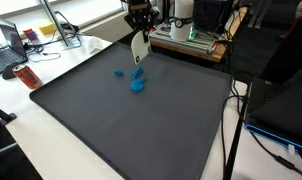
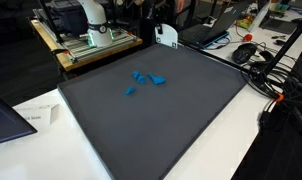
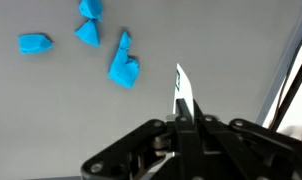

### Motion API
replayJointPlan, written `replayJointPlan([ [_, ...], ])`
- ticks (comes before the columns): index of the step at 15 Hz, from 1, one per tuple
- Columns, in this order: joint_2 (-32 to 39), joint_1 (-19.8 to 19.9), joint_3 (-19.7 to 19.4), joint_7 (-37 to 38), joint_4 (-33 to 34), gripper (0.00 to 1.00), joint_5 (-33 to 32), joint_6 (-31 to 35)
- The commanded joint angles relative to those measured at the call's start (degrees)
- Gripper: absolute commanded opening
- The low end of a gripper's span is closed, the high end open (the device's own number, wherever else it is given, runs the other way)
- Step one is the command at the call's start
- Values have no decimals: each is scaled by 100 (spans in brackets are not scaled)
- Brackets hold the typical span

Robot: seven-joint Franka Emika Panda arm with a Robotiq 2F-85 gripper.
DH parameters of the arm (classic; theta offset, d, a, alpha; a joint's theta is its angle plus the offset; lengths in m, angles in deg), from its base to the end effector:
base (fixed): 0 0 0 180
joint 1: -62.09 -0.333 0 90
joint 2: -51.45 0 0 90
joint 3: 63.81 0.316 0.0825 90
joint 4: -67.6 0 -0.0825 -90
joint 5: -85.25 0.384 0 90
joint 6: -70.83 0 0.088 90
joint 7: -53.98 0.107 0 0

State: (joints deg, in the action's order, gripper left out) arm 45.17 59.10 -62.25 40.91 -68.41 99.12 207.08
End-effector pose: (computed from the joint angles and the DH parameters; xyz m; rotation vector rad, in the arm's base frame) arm 0.4935 0.0418 0.3780 -2.9632 -0.2104 -0.1877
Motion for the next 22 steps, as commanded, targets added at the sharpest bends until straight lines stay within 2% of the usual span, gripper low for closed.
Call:
replayJointPlan([
  [1, 592, -89, 232, 941, 371, 1, -574, 547],
  [3, 885, -100, 283, 1506, 534, 1, -1058, 809],
  [7, 1463, -131, 145, 2455, 889, 1, -2002, 937],
  [10, 1764, -183, 35, 2753, 1113, 1, -2257, 849],
  [18, 2029, -188, -8, 2612, 1507, 1, -2081, 604],
  [20, 2021, -14, 250, 1826, 1580, 1, -1409, 94],
  [22, 1996, 31, 355, 1333, 1643, 1, -996, -290],
])
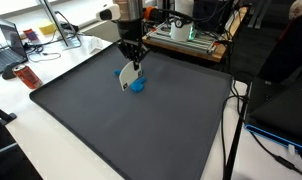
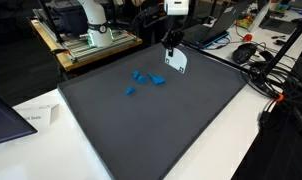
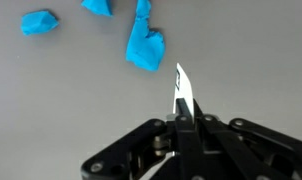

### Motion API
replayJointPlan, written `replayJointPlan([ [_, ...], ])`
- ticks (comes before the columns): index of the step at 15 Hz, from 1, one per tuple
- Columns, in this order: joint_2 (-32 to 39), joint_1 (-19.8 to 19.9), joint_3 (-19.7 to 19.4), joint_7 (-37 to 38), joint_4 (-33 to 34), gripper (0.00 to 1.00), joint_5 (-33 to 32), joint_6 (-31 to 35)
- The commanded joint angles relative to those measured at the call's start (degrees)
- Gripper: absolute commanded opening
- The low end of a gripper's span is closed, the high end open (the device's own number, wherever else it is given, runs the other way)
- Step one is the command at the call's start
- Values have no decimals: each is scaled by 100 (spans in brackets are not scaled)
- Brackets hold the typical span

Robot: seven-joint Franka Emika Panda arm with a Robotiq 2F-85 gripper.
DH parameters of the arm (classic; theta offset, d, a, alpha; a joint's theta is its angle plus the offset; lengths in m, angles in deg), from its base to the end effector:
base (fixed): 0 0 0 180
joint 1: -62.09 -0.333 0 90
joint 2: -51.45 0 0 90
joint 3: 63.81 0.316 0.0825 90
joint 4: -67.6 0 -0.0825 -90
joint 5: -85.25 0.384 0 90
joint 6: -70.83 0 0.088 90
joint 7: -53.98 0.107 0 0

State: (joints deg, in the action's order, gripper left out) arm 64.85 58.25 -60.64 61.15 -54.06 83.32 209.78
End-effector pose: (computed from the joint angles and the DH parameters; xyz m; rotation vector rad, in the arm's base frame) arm 0.5740 0.0699 0.3072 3.1379 0.0312 0.1085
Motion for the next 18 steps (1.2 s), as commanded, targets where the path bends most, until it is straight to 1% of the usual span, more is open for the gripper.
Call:
replayJointPlan([
  [1, 26, 119, 224, -889, 253, 1, 752, -732],
  [5, 27, 50, 253, -1131, 381, 1, 897, -1222],
  [6, 29, 33, 238, -1071, 393, 1, 851, -1229],
  [7, 29, 10, 198, -905, 395, 1, 765, -1150],
  [8, 15, -53, 85, -485, 303, 1, 500, -681],
  [9, 7, 6, 68, -473, 312, 1, 598, -656],
  [10, 25, -3, -1, -303, 296, 1, 461, -530],
  [13, 27, 55, -123, -191, 291, 1, 496, -450],
  [15, 30, 44, -218, 61, 276, 1, 470, -231],
  [18, 71, -33, -338, 520, 222, 1, 212, 99],
])
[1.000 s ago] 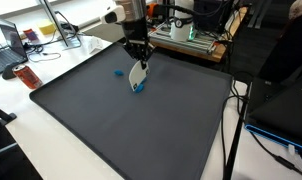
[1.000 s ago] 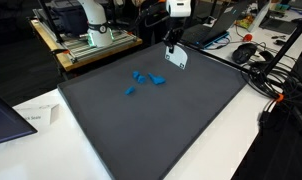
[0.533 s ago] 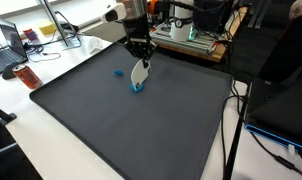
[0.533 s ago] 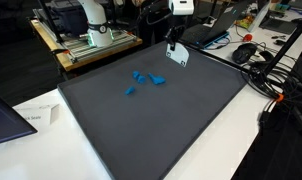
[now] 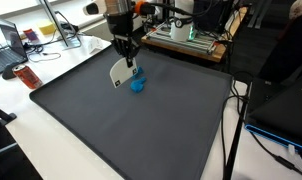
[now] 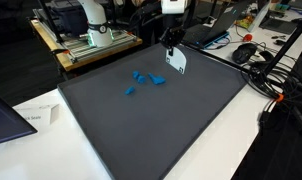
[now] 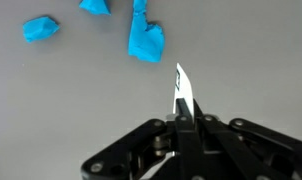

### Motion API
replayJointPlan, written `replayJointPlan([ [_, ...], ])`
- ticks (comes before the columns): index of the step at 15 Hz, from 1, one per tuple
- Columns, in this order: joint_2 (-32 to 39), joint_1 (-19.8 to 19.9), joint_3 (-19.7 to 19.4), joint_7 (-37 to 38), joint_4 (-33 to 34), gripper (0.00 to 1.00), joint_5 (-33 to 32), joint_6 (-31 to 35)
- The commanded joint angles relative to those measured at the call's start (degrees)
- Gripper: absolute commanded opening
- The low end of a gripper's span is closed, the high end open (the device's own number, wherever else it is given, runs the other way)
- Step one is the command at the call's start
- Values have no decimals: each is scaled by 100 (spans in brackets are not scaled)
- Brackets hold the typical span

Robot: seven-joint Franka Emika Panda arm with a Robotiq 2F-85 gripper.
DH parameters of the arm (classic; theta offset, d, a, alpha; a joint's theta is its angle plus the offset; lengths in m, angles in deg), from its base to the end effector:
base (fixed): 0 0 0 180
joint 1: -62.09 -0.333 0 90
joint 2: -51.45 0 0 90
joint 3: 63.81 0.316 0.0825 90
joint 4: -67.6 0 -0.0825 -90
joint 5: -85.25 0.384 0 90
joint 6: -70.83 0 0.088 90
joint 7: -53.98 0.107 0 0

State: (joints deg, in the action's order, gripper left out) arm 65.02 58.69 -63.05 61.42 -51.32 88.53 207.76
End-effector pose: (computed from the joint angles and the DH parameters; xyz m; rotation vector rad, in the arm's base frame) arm 0.5877 0.0431 0.3224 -3.0845 0.1513 -0.1122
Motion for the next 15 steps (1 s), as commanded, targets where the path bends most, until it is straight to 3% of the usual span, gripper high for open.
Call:
replayJointPlan([
  [1, 65, -102, -136, 654, -89, 1, -455, 400],
  [8, 251, -275, -446, 1630, -279, 1, -1393, 784],
  [15, 490, -494, -577, 2178, -380, 1, -1742, 789],
])
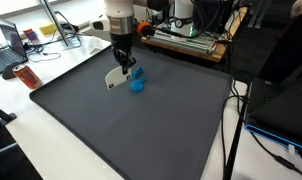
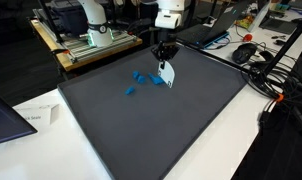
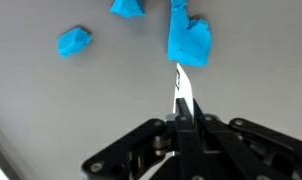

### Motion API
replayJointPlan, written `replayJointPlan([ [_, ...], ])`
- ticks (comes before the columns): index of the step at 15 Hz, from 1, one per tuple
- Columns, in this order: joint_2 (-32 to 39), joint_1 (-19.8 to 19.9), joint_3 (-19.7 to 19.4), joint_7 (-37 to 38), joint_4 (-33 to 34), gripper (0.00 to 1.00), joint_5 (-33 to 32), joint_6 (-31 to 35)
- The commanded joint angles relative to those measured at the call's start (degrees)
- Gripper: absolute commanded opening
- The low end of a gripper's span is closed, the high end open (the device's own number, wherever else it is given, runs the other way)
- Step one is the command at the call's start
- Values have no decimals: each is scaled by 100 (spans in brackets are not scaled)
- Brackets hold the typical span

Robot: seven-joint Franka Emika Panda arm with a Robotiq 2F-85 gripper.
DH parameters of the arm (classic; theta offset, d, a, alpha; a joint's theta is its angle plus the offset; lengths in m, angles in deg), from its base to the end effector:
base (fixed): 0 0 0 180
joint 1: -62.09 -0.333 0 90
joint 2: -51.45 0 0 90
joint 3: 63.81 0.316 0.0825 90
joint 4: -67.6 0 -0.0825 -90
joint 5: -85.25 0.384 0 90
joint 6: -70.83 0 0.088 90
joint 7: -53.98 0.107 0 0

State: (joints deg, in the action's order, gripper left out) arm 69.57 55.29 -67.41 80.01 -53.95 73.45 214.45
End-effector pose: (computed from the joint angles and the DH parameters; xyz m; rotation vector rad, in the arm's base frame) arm 0.5822 0.0346 0.2679 2.9921 -0.3498 0.1552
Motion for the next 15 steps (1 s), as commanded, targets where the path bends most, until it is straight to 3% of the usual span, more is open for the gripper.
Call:
replayJointPlan([
  [1, 38, -162, -161, 350, -163, 1, -226, 169],
  [5, -46, -255, -410, 686, -393, 1, -528, 438],
  [10, -238, -508, -818, 1253, -505, 1, -1591, 345],
  [15, -538, -563, -750, 1597, -528, 1, -2419, -141],
])
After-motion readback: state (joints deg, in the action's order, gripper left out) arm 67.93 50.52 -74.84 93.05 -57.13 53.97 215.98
